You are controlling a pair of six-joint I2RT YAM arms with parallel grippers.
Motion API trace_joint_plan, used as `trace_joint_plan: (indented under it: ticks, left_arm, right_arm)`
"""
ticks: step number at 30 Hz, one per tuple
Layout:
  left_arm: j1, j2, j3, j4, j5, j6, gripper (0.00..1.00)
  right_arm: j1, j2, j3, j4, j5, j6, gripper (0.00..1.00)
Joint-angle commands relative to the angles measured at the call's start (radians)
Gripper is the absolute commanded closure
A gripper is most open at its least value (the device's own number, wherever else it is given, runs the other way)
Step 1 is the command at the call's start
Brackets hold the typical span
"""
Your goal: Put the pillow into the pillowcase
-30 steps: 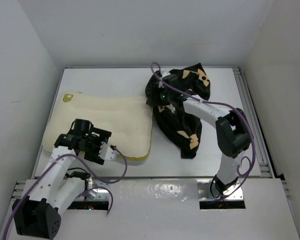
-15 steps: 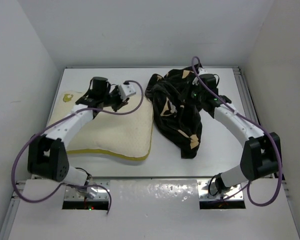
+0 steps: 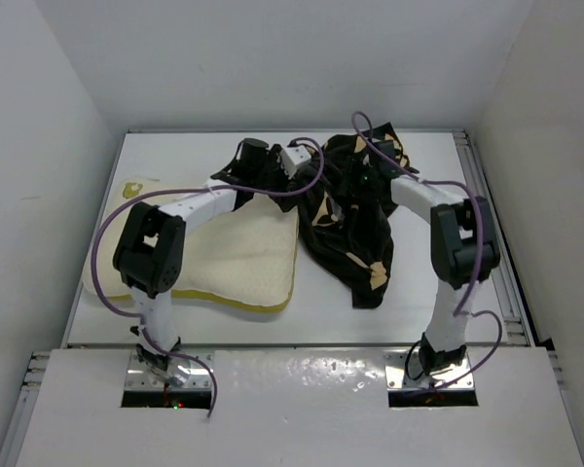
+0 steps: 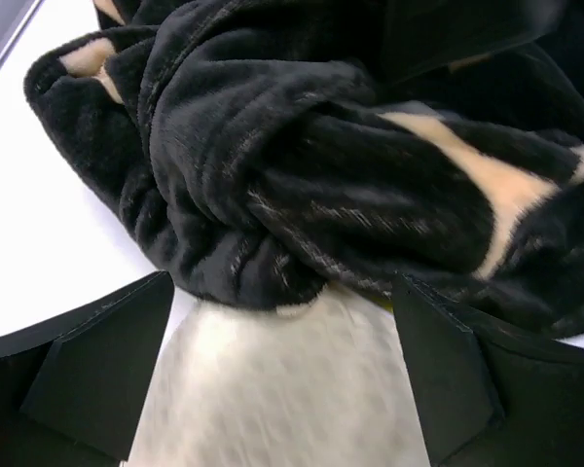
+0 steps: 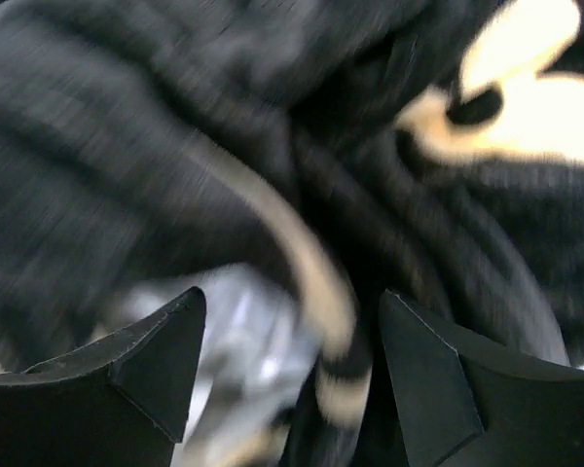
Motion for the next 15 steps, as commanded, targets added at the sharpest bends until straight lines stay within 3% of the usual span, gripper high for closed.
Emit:
trace_joint_plan:
  ticks: [1,3,5,6,8,9,10,12,13,15]
  left_arm:
    - [-0.005,0.025,0.027,0.177,-0.003,-0.077,0.06]
    - [-0.015,0.037,0.001,0.221,0.005,-0.071,0.05]
    - [-0.022,0.053,-0.031,0.319,-0.014,-0.059,0.05]
    - [-0.031,0.059,-0.074,0.368,-0.073,-0.062,0.05]
    - [-0.039,0.076,-0.131,0.592,-0.174,-0.075,0.12]
    - [-0.037,0.083,-0.143,0.635,-0.191,-0.069,0.18]
    - [-0.042,0.094,-0.156,0.68,-0.207,-0.05,0.36]
    - [-0.04,0.105,-0.177,0.765,-0.245,-0.045,0.6]
    - [-0.04,0.119,-0.18,0.789,-0.256,-0.043,0.8]
    - [-0.045,0.135,-0.185,0.85,-0.328,-0.042,1.0]
  right_arm:
    - [-0.005,0.104,0.133,-0.023,0.032,-0.004,0.3]
    - [0.0,0.166,0.179,-0.02,0.023,-0.004,0.36]
    - [0.006,0.181,0.186,-0.008,0.025,-0.009,0.48]
    - [0.006,0.178,0.18,-0.006,0.035,-0.009,0.69]
    - [-0.003,0.129,0.138,0.003,0.092,-0.013,0.97]
    - [-0.011,0.102,0.117,0.006,0.097,-0.018,1.0]
    - [-0.021,0.039,0.094,0.008,0.138,-0.024,1.0]
    - [-0.055,-0.029,0.028,0.008,0.153,-0.038,1.0]
    - [-0.064,-0.062,0.009,0.003,0.156,-0.044,1.0]
    - [-0.097,-0.159,-0.044,-0.009,0.144,-0.062,1.0]
